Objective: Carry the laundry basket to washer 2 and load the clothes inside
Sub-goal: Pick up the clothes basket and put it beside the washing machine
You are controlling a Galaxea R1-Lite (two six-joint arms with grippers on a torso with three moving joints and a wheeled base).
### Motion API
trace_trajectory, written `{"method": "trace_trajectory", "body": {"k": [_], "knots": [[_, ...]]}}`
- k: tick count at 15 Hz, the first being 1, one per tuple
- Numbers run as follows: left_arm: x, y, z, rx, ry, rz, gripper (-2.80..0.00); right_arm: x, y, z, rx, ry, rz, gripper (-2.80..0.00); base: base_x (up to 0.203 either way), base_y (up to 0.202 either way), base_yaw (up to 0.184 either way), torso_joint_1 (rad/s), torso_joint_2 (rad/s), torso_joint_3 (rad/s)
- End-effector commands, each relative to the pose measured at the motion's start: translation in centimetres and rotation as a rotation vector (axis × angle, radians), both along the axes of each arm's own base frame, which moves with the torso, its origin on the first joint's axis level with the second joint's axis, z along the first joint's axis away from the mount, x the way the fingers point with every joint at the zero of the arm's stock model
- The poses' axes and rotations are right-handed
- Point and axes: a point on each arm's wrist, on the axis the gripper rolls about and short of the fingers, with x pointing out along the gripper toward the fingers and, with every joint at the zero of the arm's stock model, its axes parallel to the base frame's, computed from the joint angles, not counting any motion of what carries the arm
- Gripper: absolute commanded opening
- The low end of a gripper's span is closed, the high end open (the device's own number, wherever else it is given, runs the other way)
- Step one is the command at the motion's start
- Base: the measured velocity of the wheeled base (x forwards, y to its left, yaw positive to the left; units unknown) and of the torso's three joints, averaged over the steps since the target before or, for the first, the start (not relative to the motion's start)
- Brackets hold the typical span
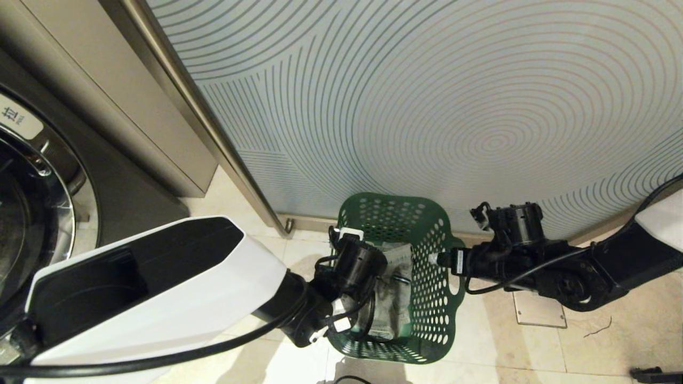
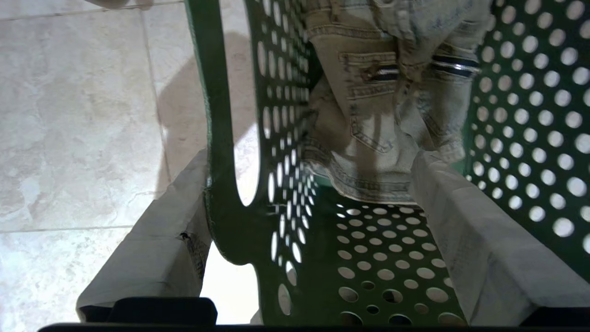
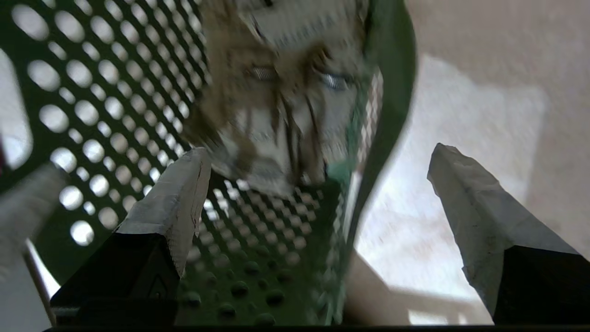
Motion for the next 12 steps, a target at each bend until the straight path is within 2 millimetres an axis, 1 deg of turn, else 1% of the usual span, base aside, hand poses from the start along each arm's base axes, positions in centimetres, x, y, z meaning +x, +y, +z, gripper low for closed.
{"method": "trace_trajectory", "body": {"k": [1,5,8,10,12], "knots": [[0.0,-0.1,-0.1,-0.007,0.006,-0.014,0.00,0.6,0.9,-1.0,0.013,-0.033,0.023,0.00,0.000,0.000,0.000,0.000,0.00,0.000],[0.1,-0.2,0.1,-0.003,0.002,-0.030,0.00,0.6,2.3,-2.2,0.036,-0.025,0.078,0.00,0.000,0.000,0.000,0.000,0.00,0.000],[-0.1,-0.5,0.2,-0.002,0.002,-0.038,0.00,0.4,3.4,-2.7,0.064,-0.028,0.098,0.00,0.000,0.000,0.000,0.000,0.00,0.000],[-0.1,-0.5,0.2,-0.005,0.001,-0.038,0.00,0.6,3.7,-3.8,0.065,-0.014,0.100,0.00,0.000,0.000,0.000,0.000,0.00,0.000],[-0.1,-0.6,0.2,-0.007,0.002,-0.041,0.00,1.0,3.9,-4.6,0.089,-0.058,0.094,0.00,0.000,0.000,0.000,0.000,0.00,0.000]]}}
